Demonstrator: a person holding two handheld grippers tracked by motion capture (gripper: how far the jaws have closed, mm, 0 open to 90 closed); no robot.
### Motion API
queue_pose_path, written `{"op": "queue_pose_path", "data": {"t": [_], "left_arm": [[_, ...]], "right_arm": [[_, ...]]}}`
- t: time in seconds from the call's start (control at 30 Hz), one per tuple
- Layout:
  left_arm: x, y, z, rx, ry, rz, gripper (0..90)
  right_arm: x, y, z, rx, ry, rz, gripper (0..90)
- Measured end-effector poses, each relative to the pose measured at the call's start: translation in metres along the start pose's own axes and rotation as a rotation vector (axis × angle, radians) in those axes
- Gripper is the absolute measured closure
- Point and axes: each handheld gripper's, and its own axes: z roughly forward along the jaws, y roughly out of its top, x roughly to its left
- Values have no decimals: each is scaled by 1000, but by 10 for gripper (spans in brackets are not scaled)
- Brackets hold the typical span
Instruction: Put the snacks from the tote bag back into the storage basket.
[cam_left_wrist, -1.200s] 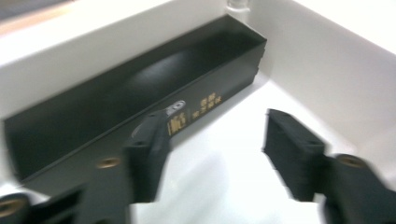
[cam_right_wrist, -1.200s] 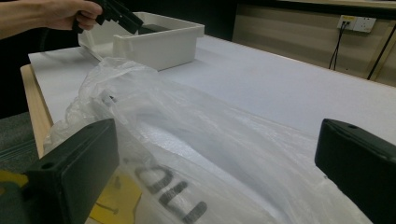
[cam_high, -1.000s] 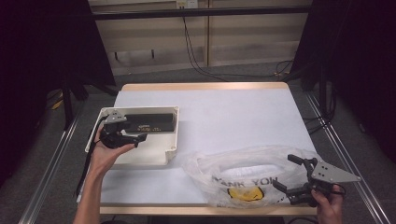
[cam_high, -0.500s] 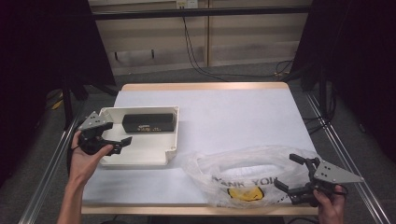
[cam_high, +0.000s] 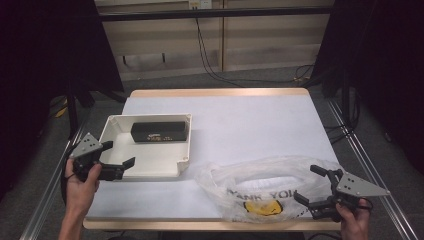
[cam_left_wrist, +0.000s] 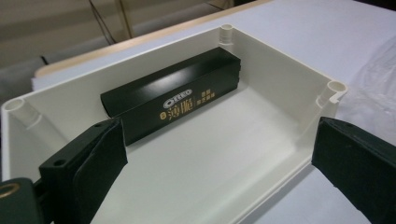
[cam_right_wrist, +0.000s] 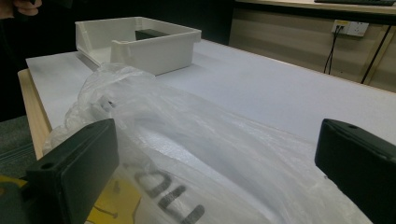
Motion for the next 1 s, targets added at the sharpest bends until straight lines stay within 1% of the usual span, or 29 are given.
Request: {"op": "queue_pose_path", "data": {"t": [0.03,0.07,0.1,0.13,0.17,0.2,0.23,0.27,0.3,0.33,0.37,0.4,0.47,0.5,0.53,0.57,0.6,0.63,0.67,0.7,0.73,0.8,0.83,0.87,0.9,0.93,0.97,1.0], "left_arm": [[-3,-1,0,-4,-4,-5,24],[-7,-4,0,-13,-20,-12,25],[-10,-5,0,-19,-21,-12,25],[-15,-7,1,-13,-35,-16,22],[-19,-7,2,-10,-41,-4,22],[-24,-9,2,-30,-40,14,25],[-27,-10,3,-48,-25,21,26],[-32,-12,4,-56,-7,22,20],[-35,-13,4,-67,-13,7,20],[-41,-16,5,-84,-22,2,20],[-46,-17,5,-89,-20,13,20],[-54,-18,5,-78,6,9,27],[-66,-20,4,-105,2,-17,16],[-69,-21,5,-128,-5,-16,23],[-75,-21,5,-141,24,0,20],[-78,-21,6,-139,36,9,18],[-81,-21,7,-156,28,2,17],[-83,-22,8,-172,20,5,18],[-85,-24,8,-183,30,19,18],[-87,-26,10,-188,28,14,17],[-89,-29,13,-195,12,-2,14],[-94,-37,17,-196,25,-4,19],[-95,-40,18,-191,19,-8,13],[-96,-44,20,-189,-5,-28,13],[-96,-46,20,-185,-4,-46,14],[-95,-49,21,-188,2,-60,15],[-94,-50,21,-190,-5,-66,11],[-92,-51,21,-184,6,-64,13]], "right_arm": [[0,0,0,0,2,0,0],[0,0,0,0,2,2,0],[-1,0,-1,12,12,-4,0],[-1,-1,0,2,-1,3,0],[-1,-1,0,4,-2,-2,0],[-1,-1,-1,11,11,0,0],[0,-1,-1,5,12,-2,0],[0,-1,-1,4,2,-2,0],[0,-1,-1,3,10,0,0],[-1,-1,-2,9,11,-1,0],[0,-1,-2,4,-1,-2,0],[-1,-1,-2,1,-2,-2,0],[-1,-1,-3,3,-8,-6,0],[-1,-1,-3,2,-6,-7,0],[-1,-1,-3,0,1,-7,0],[-2,-1,-4,13,12,-9,0],[-2,-1,-4,15,10,-6,0],[-1,-1,-4,13,4,-3,0],[-1,-1,-4,12,3,-5,0],[0,-1,-3,5,-5,-7,0],[0,-2,-3,2,-13,-6,0],[0,-2,-4,3,-9,-5,0],[-1,-2,-4,9,-6,-4,0],[-1,-2,-4,3,-9,-4,0],[-1,-1,-4,6,-18,-6,0],[-3,0,-4,-1,-13,-8,0],[-4,0,-5,-5,-25,-4,0],[-4,0,-5,-6,-27,-2,0]]}}
